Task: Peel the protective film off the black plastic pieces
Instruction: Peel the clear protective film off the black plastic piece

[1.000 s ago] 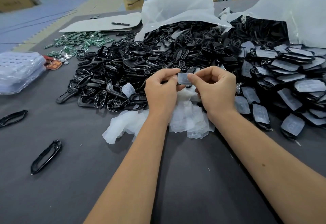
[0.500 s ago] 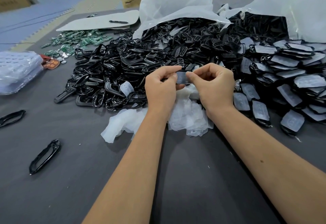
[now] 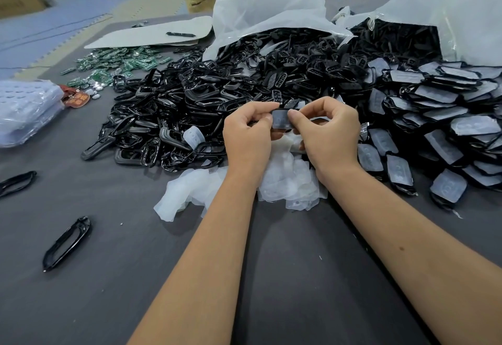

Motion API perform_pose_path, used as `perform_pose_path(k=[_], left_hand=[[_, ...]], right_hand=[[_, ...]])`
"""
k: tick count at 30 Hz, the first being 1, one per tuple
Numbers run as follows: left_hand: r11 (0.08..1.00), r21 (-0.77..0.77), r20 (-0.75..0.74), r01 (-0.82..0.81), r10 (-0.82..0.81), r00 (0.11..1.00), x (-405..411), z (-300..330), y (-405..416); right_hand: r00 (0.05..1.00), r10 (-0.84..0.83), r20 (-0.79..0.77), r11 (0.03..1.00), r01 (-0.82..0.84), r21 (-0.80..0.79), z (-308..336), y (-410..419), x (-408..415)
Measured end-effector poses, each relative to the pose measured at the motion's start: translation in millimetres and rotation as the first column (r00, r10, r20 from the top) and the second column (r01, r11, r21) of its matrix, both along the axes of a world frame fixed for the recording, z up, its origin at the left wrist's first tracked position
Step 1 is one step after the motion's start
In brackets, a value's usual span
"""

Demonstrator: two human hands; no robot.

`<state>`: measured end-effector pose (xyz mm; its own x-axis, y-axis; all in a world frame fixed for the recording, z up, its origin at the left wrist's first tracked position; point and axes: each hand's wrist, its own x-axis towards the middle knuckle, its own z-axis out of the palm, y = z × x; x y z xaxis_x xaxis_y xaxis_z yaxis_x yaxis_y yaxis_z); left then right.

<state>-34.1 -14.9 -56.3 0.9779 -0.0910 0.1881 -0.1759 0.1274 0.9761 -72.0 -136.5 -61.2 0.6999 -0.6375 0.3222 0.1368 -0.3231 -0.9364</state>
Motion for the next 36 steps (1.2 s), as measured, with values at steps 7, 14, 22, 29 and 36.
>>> perform_pose_path(k=[7,14,22,29,36], left_hand=[[0.998,0.06,0.043,-0.029,0.026,0.999,-0.7,0.8,0.1],[0.995,0.094,0.065,-0.036,0.03,0.997,-2.5,1.4,1.0],[0.995,0.094,0.04,-0.033,0.029,0.999,-1.8,0.4,1.4],[0.999,0.043,-0.008,-0.014,0.014,1.0,-2.3,2.8,1.9],[1.0,-0.017,-0.038,0.014,-0.014,0.999,-4.5,7.4,4.6]], right_hand=[[1.0,-0.018,0.001,1.0,0.018,-0.014,1.5,1.6,-0.5],[1.0,-0.018,0.001,1.0,0.018,-0.016,1.8,2.0,-1.4],[1.0,-0.016,-0.005,1.0,0.016,-0.012,1.7,2.3,-2.7],[0.999,0.032,0.026,0.996,-0.034,0.087,4.0,1.9,-4.8],[0.981,0.18,0.072,0.961,-0.191,0.199,7.8,3.0,-6.8]])
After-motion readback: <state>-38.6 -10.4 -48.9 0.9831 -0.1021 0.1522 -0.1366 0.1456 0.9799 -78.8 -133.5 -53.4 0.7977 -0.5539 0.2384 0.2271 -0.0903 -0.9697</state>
